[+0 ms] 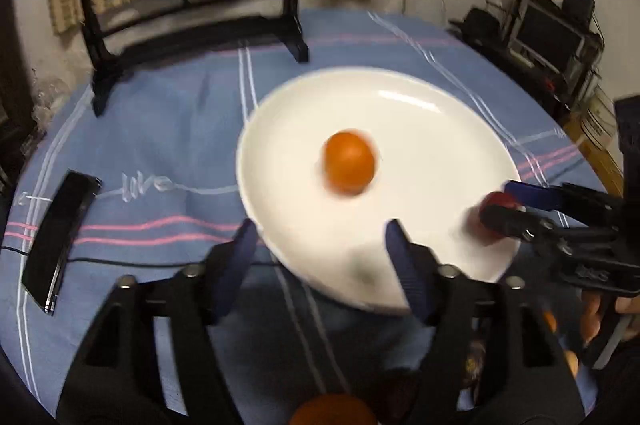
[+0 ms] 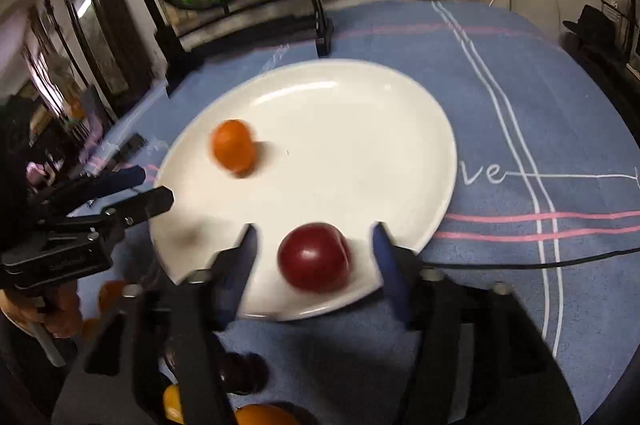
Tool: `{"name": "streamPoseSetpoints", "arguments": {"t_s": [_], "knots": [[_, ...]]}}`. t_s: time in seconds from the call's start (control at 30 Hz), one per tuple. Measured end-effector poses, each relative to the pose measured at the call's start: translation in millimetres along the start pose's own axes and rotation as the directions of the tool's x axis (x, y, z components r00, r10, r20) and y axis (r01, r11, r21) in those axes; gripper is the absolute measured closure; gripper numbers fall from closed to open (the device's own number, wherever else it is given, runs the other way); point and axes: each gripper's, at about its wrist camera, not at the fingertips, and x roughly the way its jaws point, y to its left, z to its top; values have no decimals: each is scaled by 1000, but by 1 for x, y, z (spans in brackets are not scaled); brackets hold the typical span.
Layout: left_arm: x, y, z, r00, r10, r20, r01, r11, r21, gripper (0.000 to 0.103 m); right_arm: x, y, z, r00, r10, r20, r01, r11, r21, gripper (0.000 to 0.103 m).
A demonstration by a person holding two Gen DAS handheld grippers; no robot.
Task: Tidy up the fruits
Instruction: 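Carry the orange and red plum to the white plate and release both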
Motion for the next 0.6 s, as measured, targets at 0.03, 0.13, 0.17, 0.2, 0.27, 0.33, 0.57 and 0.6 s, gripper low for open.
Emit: {"name": "streamPoseSetpoints", "arguments": {"t_s": [0.03,0.13,0.17,0.2,0.27,0.33,0.57,0.6], "knots": [[-2,-1,-1,1000,9,13,-9,1000,13,33,-3,0,0,1000,-11,9,11,1000,0,34],[-9,-2,-4,1000,12,24,-12,1000,22,33,-11,-1,-3,1000,3,25,-4,1000,10,33],[-13,-1,-6,999,13,30,-14,1000,19,32,-11,-2,-3,1000,2,25,-2,1000,11,33],[-17,0,-7,999,18,35,-18,1000,16,31,-11,-3,-4,1000,-3,26,3,1000,13,32],[-27,8,-13,998,28,57,-28,1000,-2,18,-12,-6,-5,999,-26,31,26,1000,16,31],[-36,16,-21,997,30,71,-28,999,-19,17,-14,-8,-5,999,-33,39,32,999,22,31],[-56,35,-52,997,32,66,-28,998,-57,15,-25,-10,-10,997,-19,74,18,1000,16,30],[-59,38,-56,997,30,68,-25,998,-66,15,-27,-11,-12,997,-12,76,10,1000,24,30]]}}
